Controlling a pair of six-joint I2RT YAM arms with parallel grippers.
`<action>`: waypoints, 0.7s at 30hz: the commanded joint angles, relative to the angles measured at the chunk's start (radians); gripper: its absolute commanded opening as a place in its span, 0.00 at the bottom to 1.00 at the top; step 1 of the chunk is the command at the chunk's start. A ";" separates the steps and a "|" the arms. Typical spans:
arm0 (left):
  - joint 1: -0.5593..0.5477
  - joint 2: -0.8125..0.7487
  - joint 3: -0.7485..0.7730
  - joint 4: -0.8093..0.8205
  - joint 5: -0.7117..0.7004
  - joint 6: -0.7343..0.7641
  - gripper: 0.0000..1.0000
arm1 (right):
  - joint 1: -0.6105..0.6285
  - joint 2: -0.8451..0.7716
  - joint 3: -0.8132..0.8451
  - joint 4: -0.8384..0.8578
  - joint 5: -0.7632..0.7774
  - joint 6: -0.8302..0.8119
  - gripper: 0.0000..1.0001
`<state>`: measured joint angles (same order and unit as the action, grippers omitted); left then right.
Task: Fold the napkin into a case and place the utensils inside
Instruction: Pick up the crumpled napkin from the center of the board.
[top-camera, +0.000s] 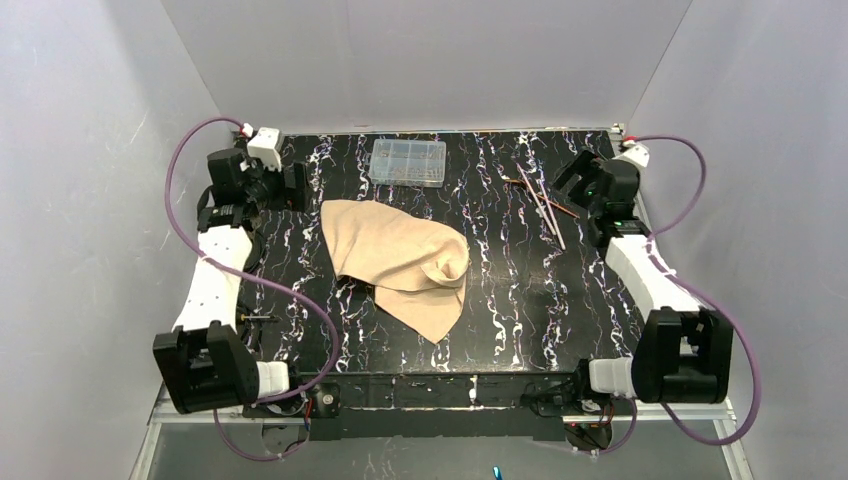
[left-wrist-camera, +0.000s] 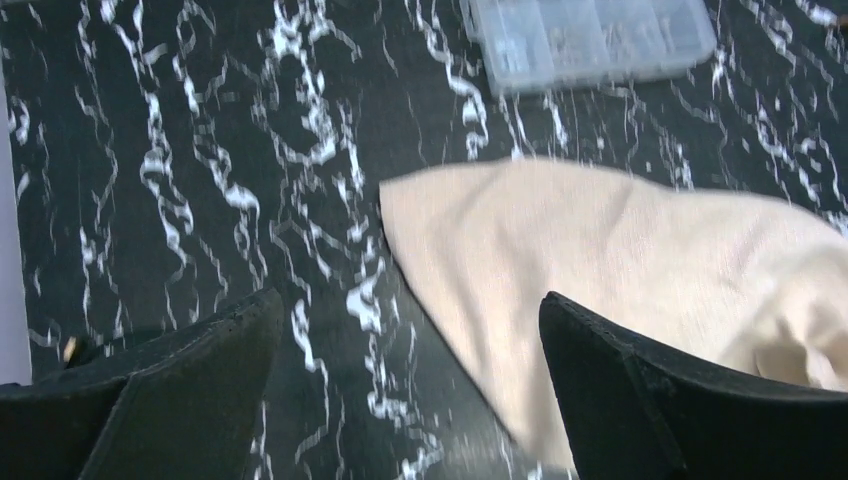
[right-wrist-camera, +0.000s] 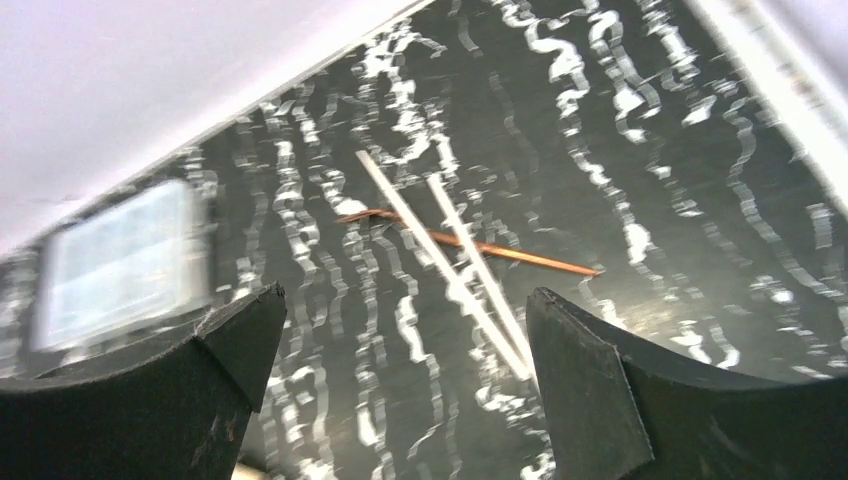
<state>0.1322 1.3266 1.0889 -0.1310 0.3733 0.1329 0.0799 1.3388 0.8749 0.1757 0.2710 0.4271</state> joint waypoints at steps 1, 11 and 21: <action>0.024 -0.081 0.040 -0.424 0.021 0.068 0.99 | -0.058 -0.082 0.015 -0.064 -0.450 0.248 0.99; 0.024 -0.020 0.167 -0.807 0.173 0.221 0.98 | 0.710 0.015 0.323 -0.507 0.170 -0.172 0.99; 0.024 -0.062 0.116 -0.897 0.218 0.341 0.98 | 0.988 0.058 0.224 -0.486 0.109 -0.220 0.90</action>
<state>0.1539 1.3067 1.2270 -0.9466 0.5419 0.3897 1.0306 1.4002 1.1309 -0.3065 0.3836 0.2447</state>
